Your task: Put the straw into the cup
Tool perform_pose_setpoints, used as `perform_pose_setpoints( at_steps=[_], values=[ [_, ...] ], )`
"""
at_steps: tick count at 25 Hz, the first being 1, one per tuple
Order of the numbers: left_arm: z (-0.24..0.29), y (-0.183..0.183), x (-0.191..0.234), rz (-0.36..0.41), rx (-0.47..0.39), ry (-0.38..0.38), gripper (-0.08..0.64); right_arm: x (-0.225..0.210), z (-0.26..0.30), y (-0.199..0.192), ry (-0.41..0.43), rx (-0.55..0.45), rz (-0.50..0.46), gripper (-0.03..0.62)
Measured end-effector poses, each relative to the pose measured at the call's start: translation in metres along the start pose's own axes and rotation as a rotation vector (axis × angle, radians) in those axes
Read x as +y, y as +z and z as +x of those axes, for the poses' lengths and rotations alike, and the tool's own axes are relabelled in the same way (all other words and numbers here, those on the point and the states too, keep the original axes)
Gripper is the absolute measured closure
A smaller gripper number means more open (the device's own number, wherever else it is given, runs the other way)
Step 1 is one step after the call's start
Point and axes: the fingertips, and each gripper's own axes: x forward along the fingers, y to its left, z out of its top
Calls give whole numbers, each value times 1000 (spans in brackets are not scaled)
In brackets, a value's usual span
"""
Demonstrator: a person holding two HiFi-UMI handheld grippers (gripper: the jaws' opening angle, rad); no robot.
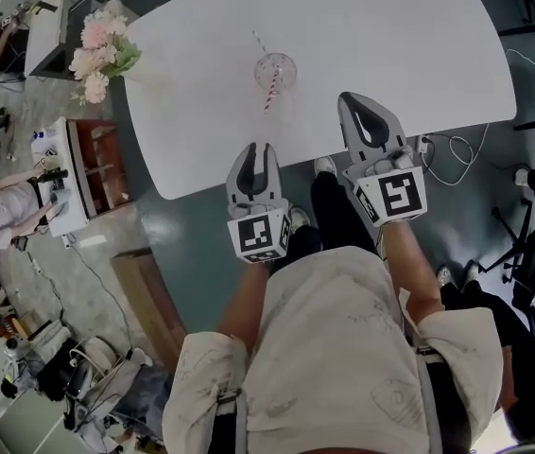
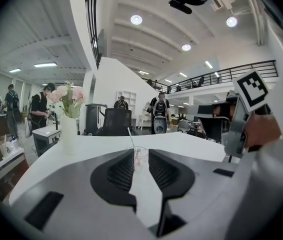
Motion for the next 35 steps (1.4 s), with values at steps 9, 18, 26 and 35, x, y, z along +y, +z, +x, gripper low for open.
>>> perform_pose_setpoints(
  at_steps=[9, 18, 26, 35],
  values=[
    [-72, 11, -2, -33, -69, -14, 472, 47, -62, 21, -23, -30, -50, 591],
    [-127, 49, 5, 74, -166, 0, 472, 69, -110, 54, -80, -104, -93, 591],
    [-160, 122, -4, 154, -320, -4, 474, 61, -146, 105, -175, -186, -119, 591],
    [-189, 195, 4, 206, -458, 41, 486, 50, -175, 167, -253, -308, -124, 592]
  ],
)
